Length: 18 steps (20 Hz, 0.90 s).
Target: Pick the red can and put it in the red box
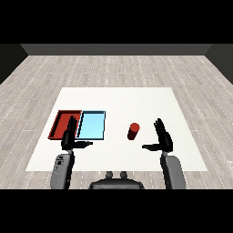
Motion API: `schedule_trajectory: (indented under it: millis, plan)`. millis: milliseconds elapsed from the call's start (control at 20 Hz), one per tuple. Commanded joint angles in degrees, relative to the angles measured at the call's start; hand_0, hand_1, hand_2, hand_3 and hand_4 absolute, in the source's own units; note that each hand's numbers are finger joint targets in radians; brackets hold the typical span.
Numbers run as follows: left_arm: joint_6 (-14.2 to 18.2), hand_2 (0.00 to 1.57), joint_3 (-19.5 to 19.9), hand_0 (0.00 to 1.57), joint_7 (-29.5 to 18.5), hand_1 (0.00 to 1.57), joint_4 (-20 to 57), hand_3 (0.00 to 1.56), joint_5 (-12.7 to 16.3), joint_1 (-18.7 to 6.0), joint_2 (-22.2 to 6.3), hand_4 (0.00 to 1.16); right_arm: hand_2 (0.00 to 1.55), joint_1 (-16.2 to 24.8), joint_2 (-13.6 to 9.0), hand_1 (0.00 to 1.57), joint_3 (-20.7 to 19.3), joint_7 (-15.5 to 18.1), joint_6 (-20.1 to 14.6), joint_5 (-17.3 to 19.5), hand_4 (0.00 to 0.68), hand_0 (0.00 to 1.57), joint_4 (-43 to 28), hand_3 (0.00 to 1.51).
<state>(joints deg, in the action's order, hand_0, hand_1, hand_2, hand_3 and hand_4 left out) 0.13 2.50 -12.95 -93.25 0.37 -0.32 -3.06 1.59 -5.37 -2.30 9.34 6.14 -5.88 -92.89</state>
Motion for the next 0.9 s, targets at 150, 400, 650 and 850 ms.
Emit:
schedule_trajectory:
  millis: [150, 400, 650, 850]
  plan:
    - [-0.99, 0.0, 0.05, 0.0, -7.06, 0.0, 0.13, 0.0, 1.31, 1.78, 1.42, 0.0, 0.0, 2.5, -1.29, 0.0, -2.38, 12.14, 5.99, -1.53, 0.0, 0.0, 5.6, 0.0]
    - [-0.39, 0.0, 0.11, 0.0, -4.39, 0.0, -4.07, 0.0, 1.47, 2.13, 1.02, 0.0, 0.0, 2.38, 1.16, 0.0, -0.5, 8.51, 3.0, 0.51, 0.0, 0.0, 2.02, 0.0]
    - [-2.31, 0.0, 3.09, 0.0, -9.66, 0.0, 6.82, 0.0, 3.39, -2.96, 0.1, 0.0, 0.0, 5.07, 2.15, 0.0, 0.9, 4.95, 2.14, 0.32, 0.0, 0.0, -4.44, 0.0]
    - [-1.07, 0.0, 0.9, 0.0, -14.18, 0.0, 7.77, 0.0, -0.01, 0.76, 1.69, 0.0, 0.0, -2.42, 1.54, 0.0, -1.61, 7.89, 2.55, 0.07, 0.0, 0.0, 6.41, 0.0]
